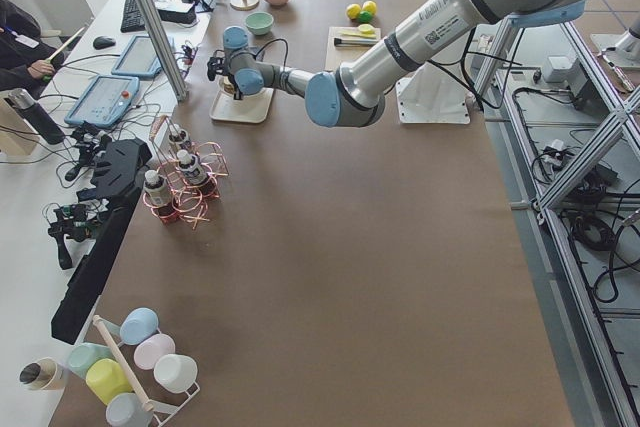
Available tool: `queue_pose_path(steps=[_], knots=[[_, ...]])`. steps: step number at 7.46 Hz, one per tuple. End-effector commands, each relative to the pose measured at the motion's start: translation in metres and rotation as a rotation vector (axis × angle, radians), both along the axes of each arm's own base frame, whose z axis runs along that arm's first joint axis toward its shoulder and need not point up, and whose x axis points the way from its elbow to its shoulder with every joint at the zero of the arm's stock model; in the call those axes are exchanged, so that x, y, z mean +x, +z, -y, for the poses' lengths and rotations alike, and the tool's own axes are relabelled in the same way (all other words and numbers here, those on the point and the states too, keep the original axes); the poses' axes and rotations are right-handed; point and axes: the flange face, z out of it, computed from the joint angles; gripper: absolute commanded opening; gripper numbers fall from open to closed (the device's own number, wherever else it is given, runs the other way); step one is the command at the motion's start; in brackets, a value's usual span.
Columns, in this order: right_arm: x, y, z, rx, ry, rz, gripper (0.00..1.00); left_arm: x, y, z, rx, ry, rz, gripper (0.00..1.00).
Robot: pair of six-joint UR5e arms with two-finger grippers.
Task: Make sandwich and place on tray
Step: 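Release the plate on the tray with the left gripper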
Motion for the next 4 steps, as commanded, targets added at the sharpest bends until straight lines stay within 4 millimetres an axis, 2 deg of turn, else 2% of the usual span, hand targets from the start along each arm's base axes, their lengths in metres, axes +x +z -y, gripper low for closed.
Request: queue_pose_path(steps=[1, 3, 4], knots=[[0.0, 0.001, 0.0001, -0.002, -0.001, 0.0, 1.0, 0.0063, 0.0083, 0.0067, 0.006, -0.022, 0.021, 0.0], [0.0, 0.0036, -0.0029, -0.008, -0.001, 0.0, 1.0, 0.0129, 0.006, 0.0017, 0.027, -0.025, 0.012, 0.0], [-0.0006, 0.0042, -0.0036, -0.01, -0.002, 0.0, 1.0, 0.0135, 0.0065, 0.0011, 0.035, -0.027, 0.011, 0.78]])
